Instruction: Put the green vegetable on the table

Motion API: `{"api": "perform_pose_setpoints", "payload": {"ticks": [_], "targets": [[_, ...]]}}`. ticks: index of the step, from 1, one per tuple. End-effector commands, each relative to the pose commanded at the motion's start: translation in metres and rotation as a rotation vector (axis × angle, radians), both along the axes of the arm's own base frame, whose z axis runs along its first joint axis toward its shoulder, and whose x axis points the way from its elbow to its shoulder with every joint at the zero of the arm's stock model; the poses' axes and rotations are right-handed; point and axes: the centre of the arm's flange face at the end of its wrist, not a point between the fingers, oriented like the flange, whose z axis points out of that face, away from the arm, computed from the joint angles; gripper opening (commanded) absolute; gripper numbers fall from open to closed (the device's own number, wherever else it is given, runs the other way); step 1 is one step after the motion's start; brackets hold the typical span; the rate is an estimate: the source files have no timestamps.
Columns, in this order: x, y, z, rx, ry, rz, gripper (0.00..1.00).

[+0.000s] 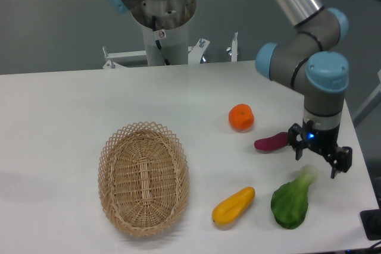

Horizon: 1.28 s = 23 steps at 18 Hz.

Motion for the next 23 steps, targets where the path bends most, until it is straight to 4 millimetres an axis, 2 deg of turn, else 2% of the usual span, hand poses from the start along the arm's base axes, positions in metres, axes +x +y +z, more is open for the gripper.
{"api": "perform_pose_setpoints", "payload": {"ticks": [4,7,10,14,23], "targets": [[-0.025,-0.052,0.028,-0.038,-0.027,-0.039,1.0],[-0.041,-0.084,0.036,-0.061,-0.03,-0.063,1.0],[-0.052,-0.106,0.039,-0.089,-0.031,-0.115,1.0],[-0.055,-0.118,0.041,-0.111,-0.04,-0.171,1.0],[-0.055,-0.118,0.041,-0.108,-0.04,-0.176,1.0]]}}
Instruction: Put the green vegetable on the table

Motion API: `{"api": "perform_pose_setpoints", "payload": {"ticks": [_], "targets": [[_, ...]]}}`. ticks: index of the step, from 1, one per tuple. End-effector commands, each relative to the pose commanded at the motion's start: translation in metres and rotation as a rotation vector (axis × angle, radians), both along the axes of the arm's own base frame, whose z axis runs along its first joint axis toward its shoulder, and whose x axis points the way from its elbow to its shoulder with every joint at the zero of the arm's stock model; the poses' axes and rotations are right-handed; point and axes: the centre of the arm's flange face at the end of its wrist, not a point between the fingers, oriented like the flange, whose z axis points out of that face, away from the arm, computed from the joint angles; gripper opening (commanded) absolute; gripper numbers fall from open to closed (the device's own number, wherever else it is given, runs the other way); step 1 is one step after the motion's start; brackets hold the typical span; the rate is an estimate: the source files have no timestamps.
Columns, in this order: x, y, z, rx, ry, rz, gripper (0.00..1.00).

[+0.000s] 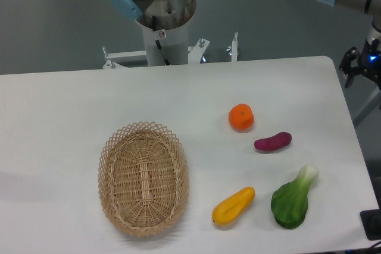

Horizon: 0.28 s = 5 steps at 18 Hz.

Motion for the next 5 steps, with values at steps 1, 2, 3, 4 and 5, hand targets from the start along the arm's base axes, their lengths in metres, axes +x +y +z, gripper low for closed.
{"api": "perform_pose_setpoints", "payload": {"ticks": [1,2,3,4,5], "targets": [[0.0004,0.0008,0.0,-0.001,0.0,-0.001,1.0],[0.0007,0.0017,-0.0001,-0.003,0.001,-0.002,1.0],[0.0012,0.0026,-0.0001,-0.003,0.0,-0.002,1.0],[0.0012,0.0026,-0.0001,-0.003,0.0,-0.002,1.0],[0.0012,0.0026,-0.0001,-0.003,0.0,-0.002,1.0]]}}
